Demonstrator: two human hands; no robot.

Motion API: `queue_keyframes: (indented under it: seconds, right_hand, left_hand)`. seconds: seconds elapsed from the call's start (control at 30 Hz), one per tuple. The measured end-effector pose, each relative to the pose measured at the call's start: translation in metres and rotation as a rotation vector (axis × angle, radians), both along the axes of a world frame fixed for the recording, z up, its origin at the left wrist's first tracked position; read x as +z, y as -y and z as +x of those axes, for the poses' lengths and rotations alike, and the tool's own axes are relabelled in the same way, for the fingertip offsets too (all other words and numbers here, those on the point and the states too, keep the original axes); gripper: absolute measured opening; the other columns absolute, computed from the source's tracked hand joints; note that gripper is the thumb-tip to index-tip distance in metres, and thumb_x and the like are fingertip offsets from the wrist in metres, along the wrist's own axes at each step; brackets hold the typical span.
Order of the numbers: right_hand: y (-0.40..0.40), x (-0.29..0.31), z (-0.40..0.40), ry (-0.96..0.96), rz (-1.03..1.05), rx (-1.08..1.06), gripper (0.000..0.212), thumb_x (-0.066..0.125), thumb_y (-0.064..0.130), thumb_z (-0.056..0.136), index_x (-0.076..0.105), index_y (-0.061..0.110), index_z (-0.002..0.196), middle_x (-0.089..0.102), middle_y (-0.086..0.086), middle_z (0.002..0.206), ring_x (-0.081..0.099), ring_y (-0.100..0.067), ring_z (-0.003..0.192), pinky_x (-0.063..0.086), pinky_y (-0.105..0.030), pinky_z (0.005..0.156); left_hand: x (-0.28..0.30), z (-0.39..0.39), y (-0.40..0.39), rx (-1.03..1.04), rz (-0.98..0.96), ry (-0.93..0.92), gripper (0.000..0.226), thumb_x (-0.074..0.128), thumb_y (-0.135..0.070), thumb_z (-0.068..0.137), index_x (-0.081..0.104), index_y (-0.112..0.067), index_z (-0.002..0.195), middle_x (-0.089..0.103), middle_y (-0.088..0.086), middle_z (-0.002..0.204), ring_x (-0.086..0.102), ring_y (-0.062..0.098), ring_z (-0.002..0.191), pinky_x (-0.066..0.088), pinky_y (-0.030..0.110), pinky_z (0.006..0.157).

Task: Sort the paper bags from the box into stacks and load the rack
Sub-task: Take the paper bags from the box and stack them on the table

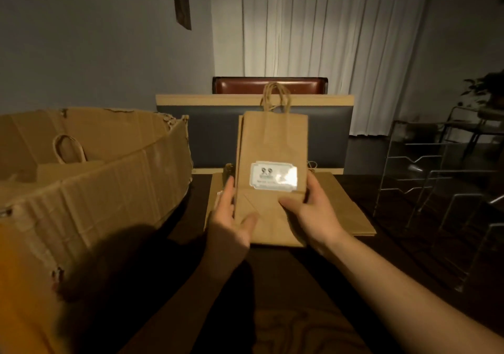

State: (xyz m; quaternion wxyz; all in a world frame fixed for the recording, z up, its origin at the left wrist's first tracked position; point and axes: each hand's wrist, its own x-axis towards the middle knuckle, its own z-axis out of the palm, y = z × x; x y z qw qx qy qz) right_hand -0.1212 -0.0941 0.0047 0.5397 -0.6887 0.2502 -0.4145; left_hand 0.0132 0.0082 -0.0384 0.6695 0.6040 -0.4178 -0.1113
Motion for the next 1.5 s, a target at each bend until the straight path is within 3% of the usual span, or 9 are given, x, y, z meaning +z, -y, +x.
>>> queue_keyframes:
  seconds: [0.27, 0.4, 0.53, 0.7, 0.8, 0.97, 1.1, 1.27, 1.5]
  right_hand:
    - [0.038, -0.035, 0.126, -0.686, 0.023, -0.069, 0.026, 0.069, 0.019, 0.081, 0.067, 0.012, 0.106, 0.065, -0.011, 0.116, 0.064, -0.031, 0.104, 0.055, -0.038, 0.091]
    - [0.024, -0.038, 0.118, -0.578, 0.084, -0.053, 0.03, 0.061, 0.012, 0.089, 0.062, 0.008, 0.119, 0.066, -0.011, 0.122, 0.062, -0.028, 0.112, 0.05, -0.03, 0.091]
    - [0.018, -0.039, 0.103, -0.442, 0.221, -0.028, 0.043, 0.06, 0.008, 0.093, 0.048, 0.01, 0.134, 0.061, -0.007, 0.131, 0.058, -0.024, 0.119, 0.045, -0.025, 0.097]
    - [0.011, -0.043, 0.087, -0.302, 0.329, 0.003, 0.067, 0.064, 0.011, 0.086, 0.036, 0.011, 0.147, 0.06, -0.01, 0.13, 0.061, -0.024, 0.111, 0.051, -0.043, 0.1]
    - [0.018, -0.029, 0.079, -0.196, 0.502, 0.03, 0.051, 0.06, -0.001, 0.075, 0.047, 0.007, 0.123, 0.066, -0.019, 0.114, 0.067, -0.034, 0.101, 0.056, -0.052, 0.088]
    - [0.017, -0.006, 0.071, -0.057, 0.284, 0.037, 0.058, 0.053, -0.015, 0.069, 0.054, 0.014, 0.12, 0.071, -0.009, 0.095, 0.065, -0.022, 0.071, 0.049, -0.026, 0.051]
    - [0.003, -0.036, 0.07, -0.098, 0.14, 0.017, 0.055, 0.06, -0.009, 0.077, 0.051, 0.015, 0.125, 0.068, -0.003, 0.109, 0.064, -0.016, 0.098, 0.053, -0.025, 0.083]
    - [0.004, -0.047, 0.08, -0.094, 0.165, 0.008, 0.042, 0.058, 0.0, 0.086, 0.05, 0.022, 0.12, 0.064, 0.011, 0.098, 0.06, 0.003, 0.089, 0.046, -0.006, 0.068]
    - [0.033, -0.02, 0.121, -0.445, 0.192, -0.009, 0.076, 0.073, 0.019, 0.068, 0.039, 0.013, 0.136, 0.064, -0.006, 0.116, 0.064, -0.027, 0.106, 0.055, -0.045, 0.094]
  left_hand:
    - [0.007, 0.074, 0.022, 0.225, 0.783, 0.15, 0.038, 0.063, -0.023, 0.09, 0.061, -0.016, 0.127, 0.065, 0.006, 0.127, 0.061, 0.027, 0.114, 0.047, 0.032, 0.099]
    - [0.016, 0.091, 0.027, 0.161, 0.54, -0.353, 0.06, 0.07, -0.006, 0.084, 0.045, -0.004, 0.139, 0.062, 0.014, 0.125, 0.065, 0.031, 0.102, 0.053, 0.035, 0.084]
    - [0.032, 0.093, 0.018, 0.078, 0.506, -0.738, 0.005, 0.063, -0.002, 0.089, 0.065, 0.003, 0.089, 0.071, 0.015, 0.061, 0.068, 0.027, 0.049, 0.053, 0.029, 0.04]
    - [0.03, 0.085, 0.019, -0.057, 0.524, -0.56, 0.027, 0.066, 0.005, 0.084, 0.064, -0.004, 0.109, 0.071, 0.016, 0.101, 0.067, 0.028, 0.087, 0.053, 0.035, 0.072]
    - [0.026, 0.071, 0.014, -0.067, 0.307, -0.454, 0.038, 0.069, 0.008, 0.081, 0.055, -0.01, 0.112, 0.069, 0.013, 0.108, 0.067, 0.024, 0.095, 0.053, 0.033, 0.071]
    - [0.023, 0.058, 0.004, -0.131, 0.13, -0.186, 0.048, 0.071, -0.001, 0.084, 0.045, -0.019, 0.12, 0.065, 0.008, 0.119, 0.064, 0.023, 0.111, 0.055, 0.032, 0.085]
    - [0.009, 0.041, -0.002, 0.029, 0.355, -0.068, 0.072, 0.068, -0.012, 0.09, 0.027, -0.02, 0.148, 0.047, -0.007, 0.135, 0.048, 0.012, 0.123, 0.027, 0.019, 0.106]
    - [-0.004, 0.054, 0.002, 0.09, 0.397, -0.105, 0.071, 0.067, -0.012, 0.091, 0.026, -0.015, 0.149, 0.049, -0.003, 0.13, 0.048, 0.017, 0.126, 0.033, 0.024, 0.096]
    - [0.011, 0.091, 0.028, 0.139, 0.445, -0.191, 0.074, 0.071, -0.003, 0.081, 0.031, -0.014, 0.143, 0.058, 0.008, 0.129, 0.057, 0.024, 0.115, 0.046, 0.045, 0.103]
